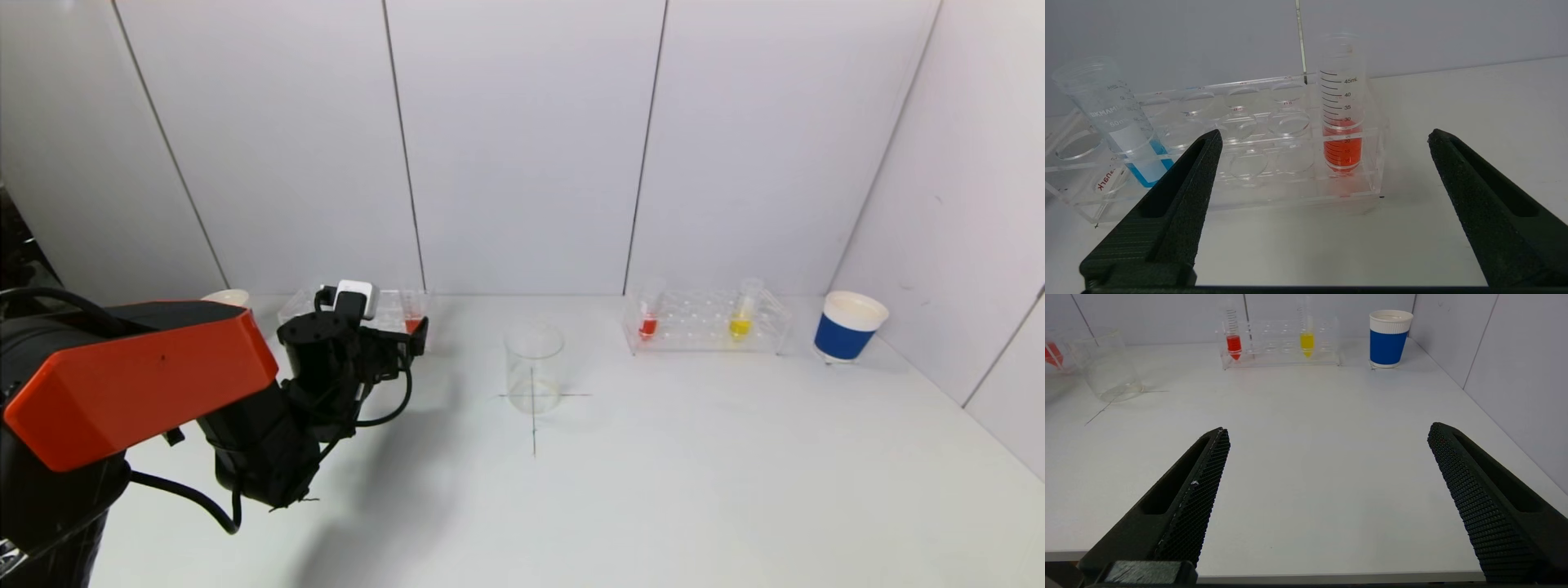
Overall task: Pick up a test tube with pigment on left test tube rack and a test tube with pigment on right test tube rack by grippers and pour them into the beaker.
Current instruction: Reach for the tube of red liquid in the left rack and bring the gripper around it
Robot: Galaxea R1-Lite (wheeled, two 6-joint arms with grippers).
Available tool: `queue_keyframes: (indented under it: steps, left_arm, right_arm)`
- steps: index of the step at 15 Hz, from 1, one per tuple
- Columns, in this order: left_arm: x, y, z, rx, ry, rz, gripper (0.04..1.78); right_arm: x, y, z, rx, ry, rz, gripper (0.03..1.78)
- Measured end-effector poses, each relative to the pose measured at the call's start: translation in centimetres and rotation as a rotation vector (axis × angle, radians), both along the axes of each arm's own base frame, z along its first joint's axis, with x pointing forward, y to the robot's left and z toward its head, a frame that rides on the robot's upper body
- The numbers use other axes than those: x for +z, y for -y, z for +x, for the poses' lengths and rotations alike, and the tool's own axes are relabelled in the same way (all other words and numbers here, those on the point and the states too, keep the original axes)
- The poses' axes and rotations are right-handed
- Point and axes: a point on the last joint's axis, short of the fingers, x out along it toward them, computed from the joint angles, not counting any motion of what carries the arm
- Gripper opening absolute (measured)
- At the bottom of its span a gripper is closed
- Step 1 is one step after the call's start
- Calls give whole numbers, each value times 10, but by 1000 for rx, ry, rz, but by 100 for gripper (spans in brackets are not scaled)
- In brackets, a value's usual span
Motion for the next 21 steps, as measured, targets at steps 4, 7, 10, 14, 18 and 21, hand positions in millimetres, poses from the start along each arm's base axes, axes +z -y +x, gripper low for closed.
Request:
queue_keyframes:
  steps: [4,7,10,14,18,21]
  left_arm:
    - [1,5,18,1,10,0,176]
    - [7,9,29,2,16,-3,176]
    - [14,9,38,7,31,-9,176]
    - [15,6,43,18,45,-13,176]
    - [12,6,44,19,41,-12,176]
    - [11,6,45,18,39,-11,176]
  right_arm:
    - [0,0,0,0,0,0,176]
    - [0,0,0,0,0,0,176]
    - [0,0,0,0,0,0,176]
    - [0,0,0,0,0,0,176]
    - [0,0,0,0,0,0,176]
    - [0,0,0,0,0,0,176]
